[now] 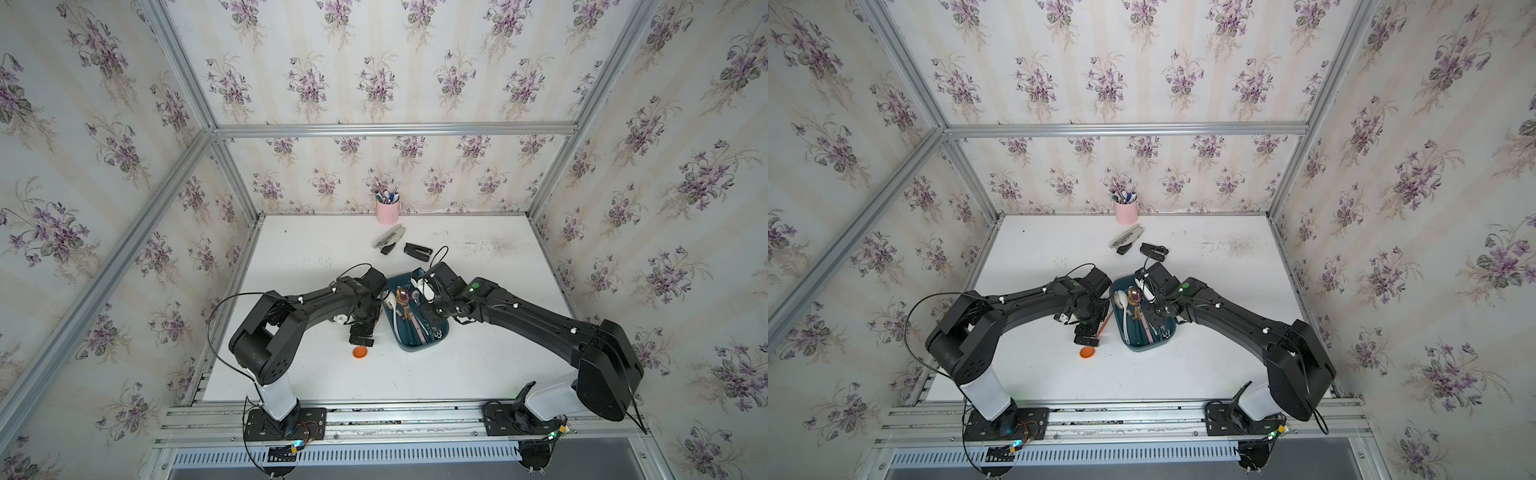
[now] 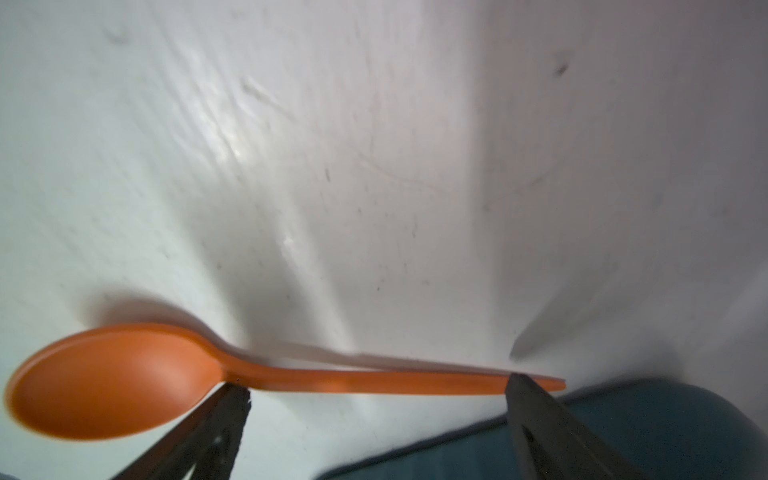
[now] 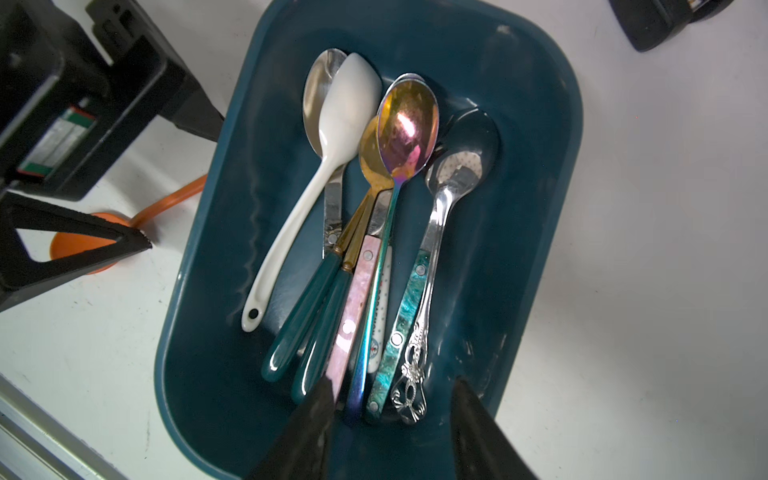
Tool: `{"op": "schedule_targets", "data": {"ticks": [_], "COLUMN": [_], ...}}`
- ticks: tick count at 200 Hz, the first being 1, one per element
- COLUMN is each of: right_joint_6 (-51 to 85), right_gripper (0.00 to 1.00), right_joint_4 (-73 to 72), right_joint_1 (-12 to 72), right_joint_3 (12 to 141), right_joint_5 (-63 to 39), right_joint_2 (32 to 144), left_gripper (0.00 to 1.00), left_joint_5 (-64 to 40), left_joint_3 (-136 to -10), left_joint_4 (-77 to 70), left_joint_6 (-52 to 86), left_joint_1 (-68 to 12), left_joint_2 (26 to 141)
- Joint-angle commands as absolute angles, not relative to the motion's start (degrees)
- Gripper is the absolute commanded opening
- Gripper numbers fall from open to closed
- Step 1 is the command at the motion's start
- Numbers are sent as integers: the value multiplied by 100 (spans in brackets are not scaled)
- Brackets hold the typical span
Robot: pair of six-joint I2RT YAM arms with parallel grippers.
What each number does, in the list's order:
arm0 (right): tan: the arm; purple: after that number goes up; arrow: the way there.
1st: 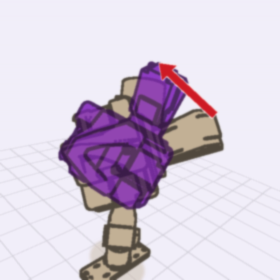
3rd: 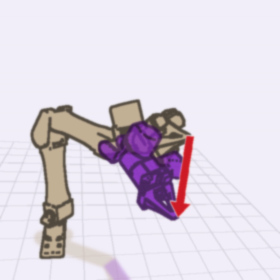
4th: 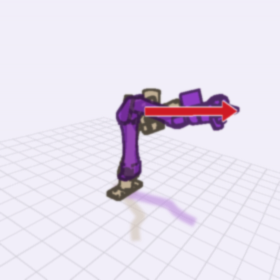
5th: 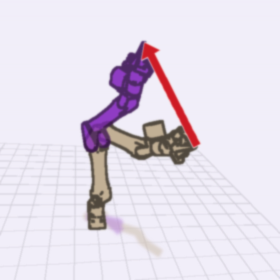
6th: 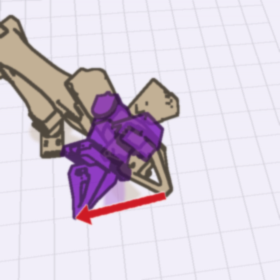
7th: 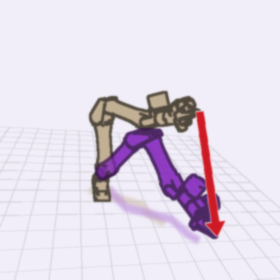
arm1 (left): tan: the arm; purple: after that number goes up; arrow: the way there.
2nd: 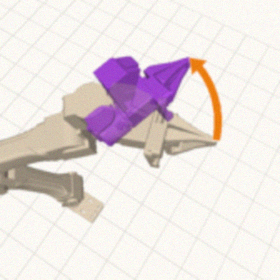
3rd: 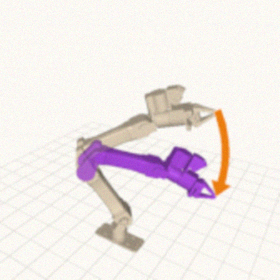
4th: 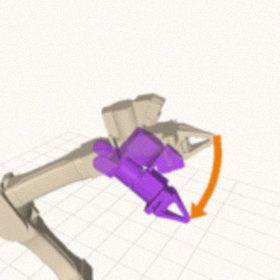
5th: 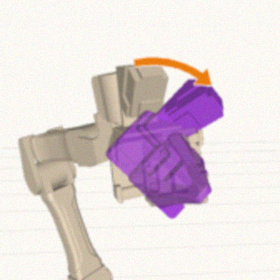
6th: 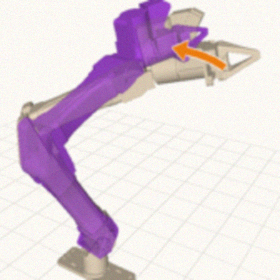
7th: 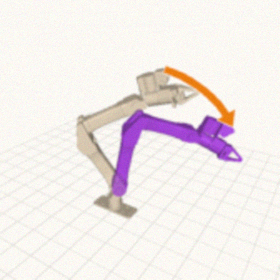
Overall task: Put the spoon into the storage box
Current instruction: Adjust the spoon at the center of the board.
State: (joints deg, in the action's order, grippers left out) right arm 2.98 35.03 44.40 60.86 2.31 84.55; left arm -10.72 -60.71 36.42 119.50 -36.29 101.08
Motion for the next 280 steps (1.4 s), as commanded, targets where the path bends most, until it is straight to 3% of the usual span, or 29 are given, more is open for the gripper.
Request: {"op": "schedule_targets", "data": {"ticks": [1, 64, 152, 161, 181, 236, 255, 280], "right_joint_6": [265, 255, 255, 255, 255, 303, 325, 358], "right_gripper": [48, 48, 48, 48, 48, 47, 47, 47], "right_joint_4": [3450, 3428, 3499, 3498, 3481, 3464, 3454, 3454], "right_joint_1": [4429, 4392, 4386, 4386, 4386, 4386, 4386, 4386], "right_joint_3": [6161, 6161, 6329, 6352, 6386, 6572, 6640, 6724], "right_joint_5": [176, 176, 321, 342, 386, 352, 357, 378], "right_joint_2": [8513, 8558, 8778, 8795, 8846, 9056, 9106, 9171], "left_gripper": [100, 97, 83, 77, 69, 69, 62, 61], "left_joint_5": [-1062, -1116, -1353, -1346, -1182, -591, -474, -188], "left_joint_3": [-6149, -6324, -7354, -7346, -7330, -8233, -8627, -8984], "left_joint_4": [3809, 4478, 5591, 5644, 5675, 6397, 6682, 6996], "left_joint_6": [11960, 11145, 9168, 9014, 8600, 7001, 6501, 6008], "left_joint_1": [-3615, -3421, -2971, -2909, -2751, -2541, -2536, -2531], "left_joint_2": [10240, 10396, 11323, 11342, 11320, 11861, 12178, 12409]}}
